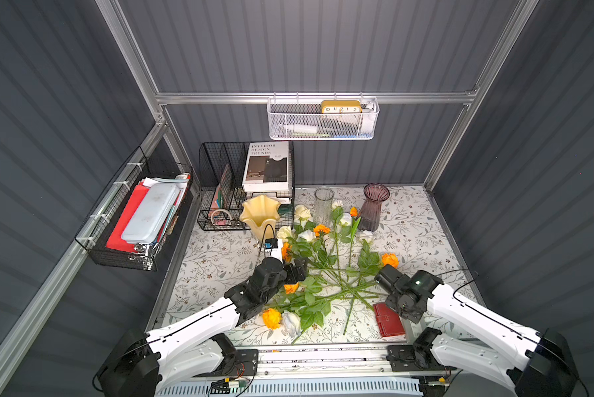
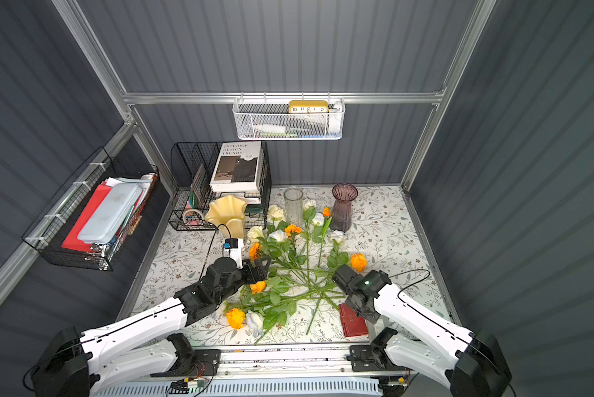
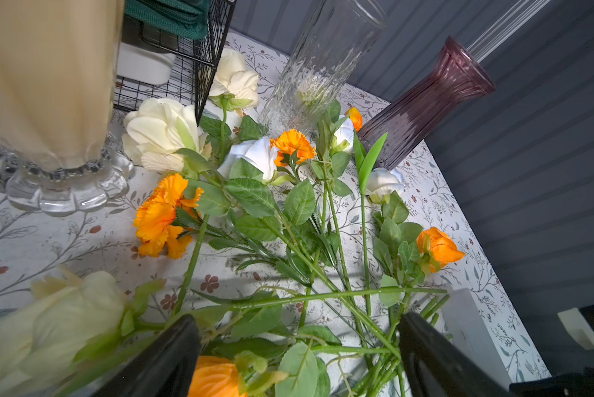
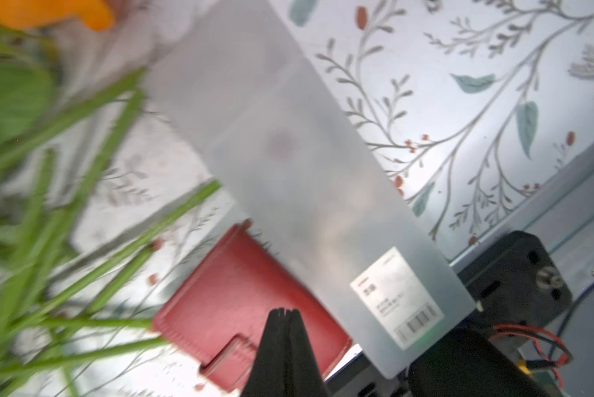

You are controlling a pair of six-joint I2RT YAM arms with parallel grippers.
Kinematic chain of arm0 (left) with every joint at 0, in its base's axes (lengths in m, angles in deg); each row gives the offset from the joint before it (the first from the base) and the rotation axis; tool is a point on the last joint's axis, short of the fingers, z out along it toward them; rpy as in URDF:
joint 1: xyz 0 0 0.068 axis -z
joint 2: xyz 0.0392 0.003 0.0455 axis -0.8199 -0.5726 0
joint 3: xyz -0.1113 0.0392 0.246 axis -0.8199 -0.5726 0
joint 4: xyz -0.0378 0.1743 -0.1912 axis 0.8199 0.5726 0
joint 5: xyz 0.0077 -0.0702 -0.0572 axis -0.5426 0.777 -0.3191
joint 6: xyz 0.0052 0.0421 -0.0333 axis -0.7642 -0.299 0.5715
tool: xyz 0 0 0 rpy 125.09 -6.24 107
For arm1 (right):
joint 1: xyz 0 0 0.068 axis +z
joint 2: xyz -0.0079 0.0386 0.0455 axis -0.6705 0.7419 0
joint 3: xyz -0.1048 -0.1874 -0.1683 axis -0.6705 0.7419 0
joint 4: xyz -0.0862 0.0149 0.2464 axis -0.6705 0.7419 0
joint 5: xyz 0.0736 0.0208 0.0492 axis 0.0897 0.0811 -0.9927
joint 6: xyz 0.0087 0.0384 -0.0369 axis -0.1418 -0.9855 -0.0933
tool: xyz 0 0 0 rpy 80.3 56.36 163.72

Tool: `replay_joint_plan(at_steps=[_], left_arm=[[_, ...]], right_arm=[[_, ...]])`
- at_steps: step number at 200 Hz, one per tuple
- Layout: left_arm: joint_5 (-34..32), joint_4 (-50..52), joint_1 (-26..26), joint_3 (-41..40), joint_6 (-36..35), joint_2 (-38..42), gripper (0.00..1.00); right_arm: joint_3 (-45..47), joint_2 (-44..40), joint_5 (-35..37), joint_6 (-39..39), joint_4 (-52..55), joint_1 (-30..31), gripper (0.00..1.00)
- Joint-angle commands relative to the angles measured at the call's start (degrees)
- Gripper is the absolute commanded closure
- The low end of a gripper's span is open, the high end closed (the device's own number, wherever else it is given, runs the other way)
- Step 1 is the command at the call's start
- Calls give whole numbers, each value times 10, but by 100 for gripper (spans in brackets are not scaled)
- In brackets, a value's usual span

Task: Arrange the flowers in different vases according to their colors
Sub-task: Move the distractor to the center of the board.

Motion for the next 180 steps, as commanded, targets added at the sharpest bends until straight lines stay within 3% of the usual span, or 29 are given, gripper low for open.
replay_joint_plan(at_steps=[1,42,71,90,118,142,180], left_arm=[[10,-19,3,5,-22,0,5],[17,-38,4,-4,-12,-11,5],[14,-33,4,-1,-12,1,5],[8,-19,4,6,-20,11,5],[-5,-5,4,6,-22,27,4],[-7,-6,3,2,-21,29,4],[-6,-5,2,2,-21,22,3]], right_arm=[[-38,0,14,20,-7,63,100],[-5,122,-98,-86,-146,186,100],[28,197,-111,-124,-162,189,100],[54,181,-108,-119,-137,153,100],[90,84,-61,-118,-58,99,99],[105,-3,-53,-61,-60,2,97],[28,51,-15,99,-13,-173,97]])
